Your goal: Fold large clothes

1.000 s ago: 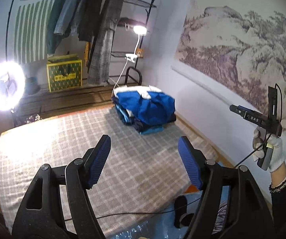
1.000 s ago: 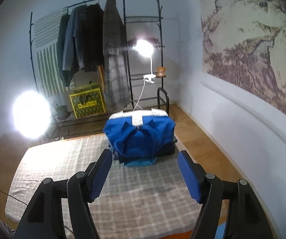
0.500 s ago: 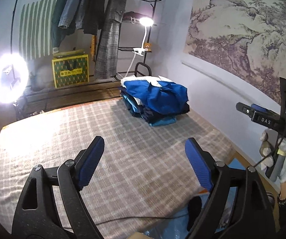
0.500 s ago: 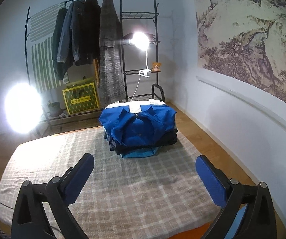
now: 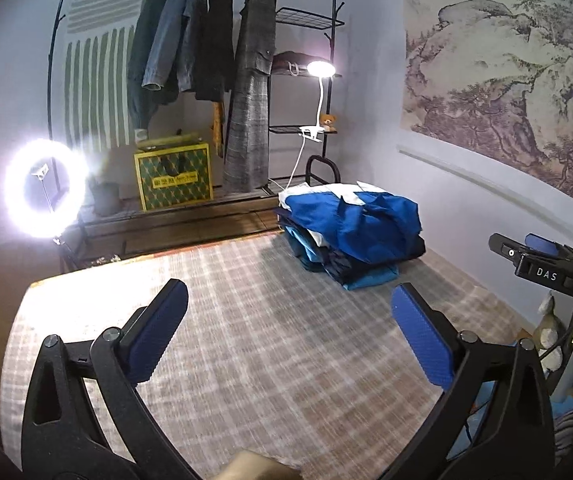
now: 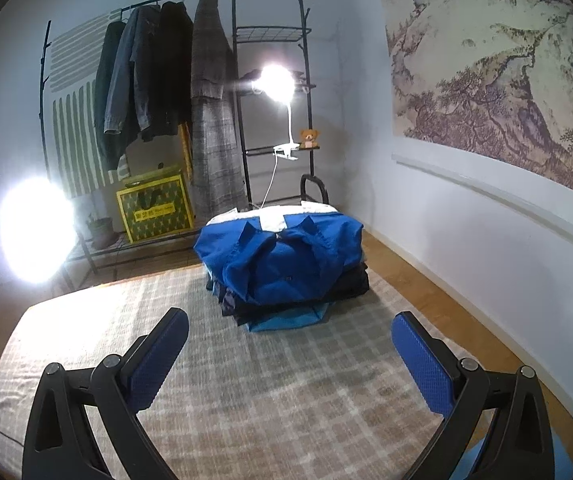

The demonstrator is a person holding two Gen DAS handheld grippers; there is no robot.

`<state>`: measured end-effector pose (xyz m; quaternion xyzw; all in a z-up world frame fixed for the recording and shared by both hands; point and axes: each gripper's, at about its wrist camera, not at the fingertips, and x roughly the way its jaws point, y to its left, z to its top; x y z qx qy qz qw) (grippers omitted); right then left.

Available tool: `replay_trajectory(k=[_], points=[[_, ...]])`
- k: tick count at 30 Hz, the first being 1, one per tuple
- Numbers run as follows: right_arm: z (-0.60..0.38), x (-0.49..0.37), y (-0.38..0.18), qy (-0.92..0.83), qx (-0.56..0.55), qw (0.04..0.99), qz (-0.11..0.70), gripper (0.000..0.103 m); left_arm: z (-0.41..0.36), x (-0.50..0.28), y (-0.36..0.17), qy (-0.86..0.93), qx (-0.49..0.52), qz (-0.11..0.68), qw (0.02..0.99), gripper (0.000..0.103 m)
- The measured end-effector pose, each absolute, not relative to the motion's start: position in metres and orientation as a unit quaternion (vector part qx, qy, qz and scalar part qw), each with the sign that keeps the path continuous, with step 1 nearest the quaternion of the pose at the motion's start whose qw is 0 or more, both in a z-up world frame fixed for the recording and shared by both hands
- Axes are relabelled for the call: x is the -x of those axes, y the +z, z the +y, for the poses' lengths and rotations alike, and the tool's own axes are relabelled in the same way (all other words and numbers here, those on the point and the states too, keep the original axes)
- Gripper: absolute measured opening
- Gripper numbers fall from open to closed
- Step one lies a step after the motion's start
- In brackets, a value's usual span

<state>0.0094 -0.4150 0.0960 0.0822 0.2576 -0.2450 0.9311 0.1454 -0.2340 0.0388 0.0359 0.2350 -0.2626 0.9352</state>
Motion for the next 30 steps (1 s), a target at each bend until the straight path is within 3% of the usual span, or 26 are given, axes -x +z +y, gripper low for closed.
replay_trajectory(k=[30], points=[[-0.416,-0.026,0.075,-0.260,-0.095,0.926,0.258,0.103,-0.248,-0.144,0.026,-0.257,-0.062,0.248,0.932,0.103]])
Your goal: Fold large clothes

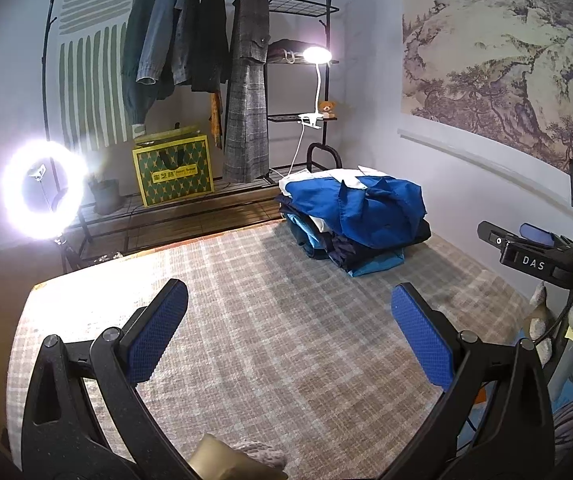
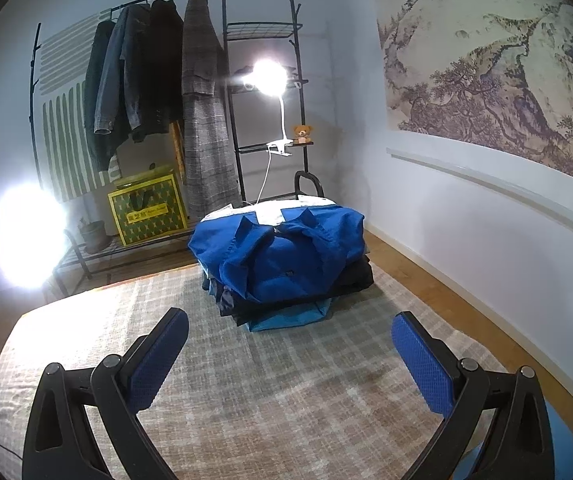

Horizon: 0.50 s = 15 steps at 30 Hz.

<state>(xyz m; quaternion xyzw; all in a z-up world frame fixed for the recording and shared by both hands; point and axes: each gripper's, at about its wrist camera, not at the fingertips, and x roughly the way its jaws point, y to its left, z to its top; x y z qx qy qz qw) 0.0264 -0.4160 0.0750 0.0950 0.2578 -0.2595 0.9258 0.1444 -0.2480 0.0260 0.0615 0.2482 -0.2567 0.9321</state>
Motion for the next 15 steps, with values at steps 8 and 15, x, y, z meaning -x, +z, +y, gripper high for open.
replay_trajectory(k=[8,15], points=[[-0.4161,-0.0268,0.0741,-0.260,-0.096,0.926,0.258,0.103,-0.2444,-0.1426,0.0315,-0.256,-0.058,0.244,0.933,0.103],[-0.4150,-0.0266,0.0742,-0.260,-0.096,0.925,0.259,0.103,-0.2449,-0.1422,0.0310,-0.256,-0.060,0.244,0.933,0.103]])
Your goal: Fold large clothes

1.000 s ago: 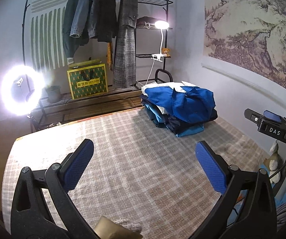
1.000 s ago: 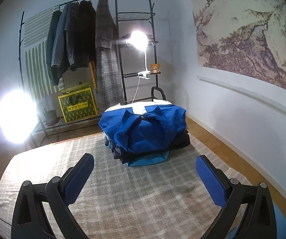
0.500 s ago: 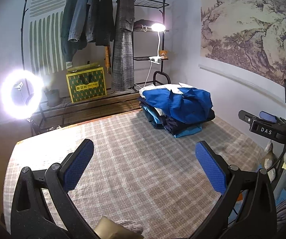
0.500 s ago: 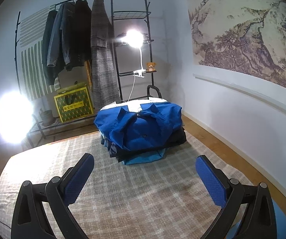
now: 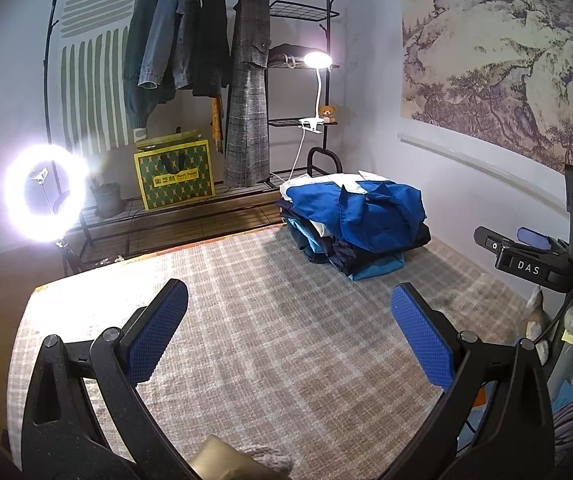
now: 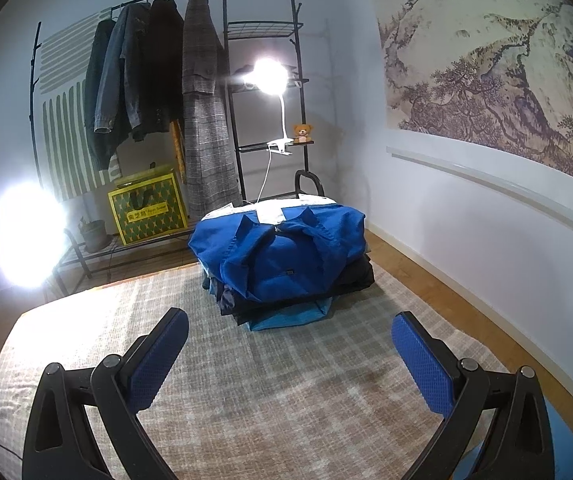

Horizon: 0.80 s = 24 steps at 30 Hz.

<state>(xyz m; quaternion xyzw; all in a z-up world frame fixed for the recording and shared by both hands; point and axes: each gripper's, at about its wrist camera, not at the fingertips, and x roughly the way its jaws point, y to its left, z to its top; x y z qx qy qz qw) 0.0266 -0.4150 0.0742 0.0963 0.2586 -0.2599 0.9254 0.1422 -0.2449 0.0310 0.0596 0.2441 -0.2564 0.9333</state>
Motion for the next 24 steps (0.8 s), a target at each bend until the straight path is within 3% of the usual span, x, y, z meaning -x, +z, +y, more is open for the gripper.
replay_trajectory(k=[24], points=[[-0.4139,-0.0307,0.0711,-0.251,-0.091,0.926,0.266,0.103,-0.2431,-0.1429,0.0351,-0.258,-0.062,0.246,0.932,0.103]])
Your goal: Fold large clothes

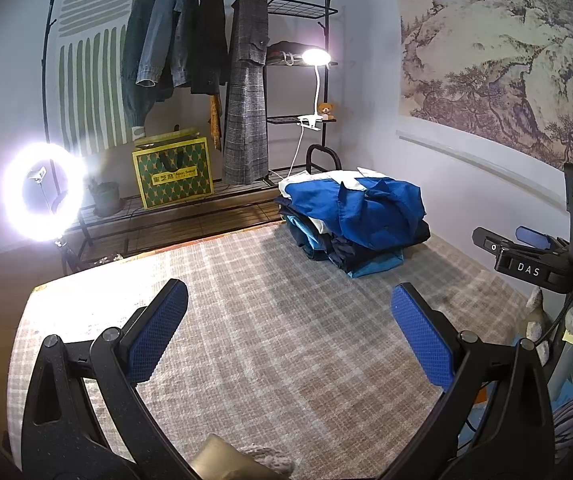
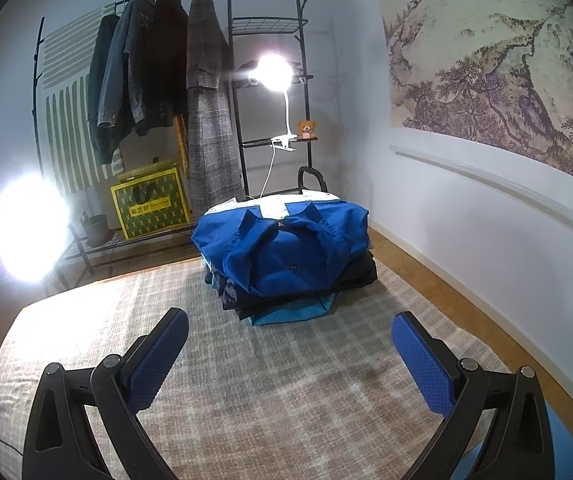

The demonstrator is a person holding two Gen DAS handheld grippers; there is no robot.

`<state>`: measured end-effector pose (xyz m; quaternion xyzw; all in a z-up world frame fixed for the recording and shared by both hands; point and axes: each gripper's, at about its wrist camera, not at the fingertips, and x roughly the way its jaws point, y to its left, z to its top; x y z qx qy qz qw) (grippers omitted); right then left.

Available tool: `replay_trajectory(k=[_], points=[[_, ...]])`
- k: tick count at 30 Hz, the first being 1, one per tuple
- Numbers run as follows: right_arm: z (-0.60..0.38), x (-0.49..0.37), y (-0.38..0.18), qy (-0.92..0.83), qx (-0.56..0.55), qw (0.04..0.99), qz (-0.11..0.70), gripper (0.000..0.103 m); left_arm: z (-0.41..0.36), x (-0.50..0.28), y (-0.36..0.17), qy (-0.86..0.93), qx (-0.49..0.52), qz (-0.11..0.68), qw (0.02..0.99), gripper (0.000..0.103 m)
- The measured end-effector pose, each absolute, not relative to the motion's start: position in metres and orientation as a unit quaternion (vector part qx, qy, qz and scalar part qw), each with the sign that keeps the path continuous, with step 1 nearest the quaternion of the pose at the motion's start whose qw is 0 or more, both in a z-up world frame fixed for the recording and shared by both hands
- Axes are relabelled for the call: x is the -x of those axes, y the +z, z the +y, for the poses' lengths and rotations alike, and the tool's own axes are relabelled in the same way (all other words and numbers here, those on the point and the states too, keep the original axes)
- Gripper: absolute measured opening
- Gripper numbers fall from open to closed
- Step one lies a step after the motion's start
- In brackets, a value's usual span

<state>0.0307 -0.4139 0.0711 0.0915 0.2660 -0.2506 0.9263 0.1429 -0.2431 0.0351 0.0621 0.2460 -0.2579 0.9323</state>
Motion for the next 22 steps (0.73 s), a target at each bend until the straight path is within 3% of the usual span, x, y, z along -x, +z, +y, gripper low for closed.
replay_trajectory(k=[22], points=[[-0.418,-0.035,0.068,-0.237,-0.078,0.929,0.275,0.103,-0.244,-0.138,0.027,-0.245,-0.070,0.230,0.939,0.103]])
